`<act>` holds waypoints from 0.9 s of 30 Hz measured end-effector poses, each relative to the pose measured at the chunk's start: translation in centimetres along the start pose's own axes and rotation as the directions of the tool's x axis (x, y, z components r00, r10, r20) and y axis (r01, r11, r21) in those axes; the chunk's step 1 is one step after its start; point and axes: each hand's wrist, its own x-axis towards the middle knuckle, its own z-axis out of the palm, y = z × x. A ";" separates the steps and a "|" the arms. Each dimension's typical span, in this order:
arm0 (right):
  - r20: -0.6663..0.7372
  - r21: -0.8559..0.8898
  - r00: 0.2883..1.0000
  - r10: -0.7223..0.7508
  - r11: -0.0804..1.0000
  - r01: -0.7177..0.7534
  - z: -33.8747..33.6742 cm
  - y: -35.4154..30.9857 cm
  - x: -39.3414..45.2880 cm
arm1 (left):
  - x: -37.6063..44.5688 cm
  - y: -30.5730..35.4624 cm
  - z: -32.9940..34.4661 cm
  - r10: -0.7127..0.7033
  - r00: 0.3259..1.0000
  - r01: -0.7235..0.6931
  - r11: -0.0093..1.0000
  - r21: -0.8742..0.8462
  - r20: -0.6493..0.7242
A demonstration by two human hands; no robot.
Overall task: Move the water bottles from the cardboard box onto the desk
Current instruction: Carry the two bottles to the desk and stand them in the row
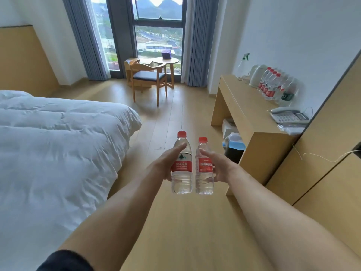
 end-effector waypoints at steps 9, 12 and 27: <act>-0.088 0.071 0.996 0.016 0.997 -0.010 -1.0 -8.6 12.0 | 12.5 9.4 -3.9 0.008 0.998 -0.011 0.999 0.047 0.068; -0.104 0.079 0.994 0.028 0.997 -0.020 -1.6 -10.6 15.6 | 16.0 11.8 -4.4 0.003 0.996 -0.007 0.999 0.047 0.086; 0.011 0.110 1.000 0.009 0.994 -0.010 -7.9 -24.8 37.2 | 35.6 29.1 -5.4 0.051 0.999 -0.050 0.993 0.112 -0.010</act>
